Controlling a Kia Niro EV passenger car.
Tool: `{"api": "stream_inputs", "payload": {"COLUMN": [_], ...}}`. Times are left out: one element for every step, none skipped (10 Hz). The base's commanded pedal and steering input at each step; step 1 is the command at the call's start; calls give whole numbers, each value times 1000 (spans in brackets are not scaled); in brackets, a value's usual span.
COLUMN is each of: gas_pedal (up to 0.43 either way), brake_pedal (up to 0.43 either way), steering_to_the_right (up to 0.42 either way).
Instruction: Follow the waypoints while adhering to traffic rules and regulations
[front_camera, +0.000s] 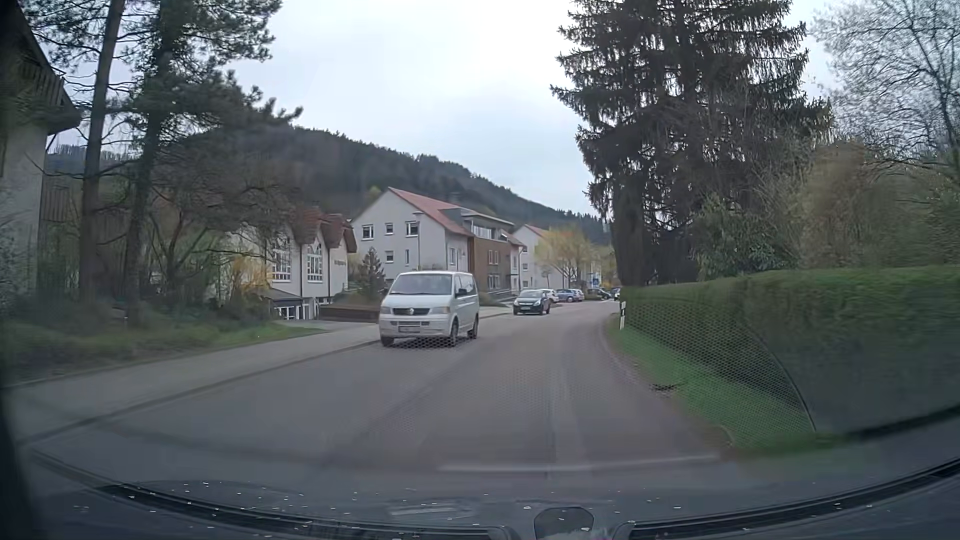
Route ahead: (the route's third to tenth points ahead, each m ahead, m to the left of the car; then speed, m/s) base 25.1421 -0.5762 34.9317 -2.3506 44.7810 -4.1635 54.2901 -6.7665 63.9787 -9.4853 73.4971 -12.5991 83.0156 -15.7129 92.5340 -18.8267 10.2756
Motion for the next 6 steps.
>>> {"api": "stream_inputs", "payload": {"gas_pedal": [20,20,20,28,39,39], "brake_pedal": [0,0,0,0,0,0], "steering_to_the_right": [16,16,16,18,19,19]}}
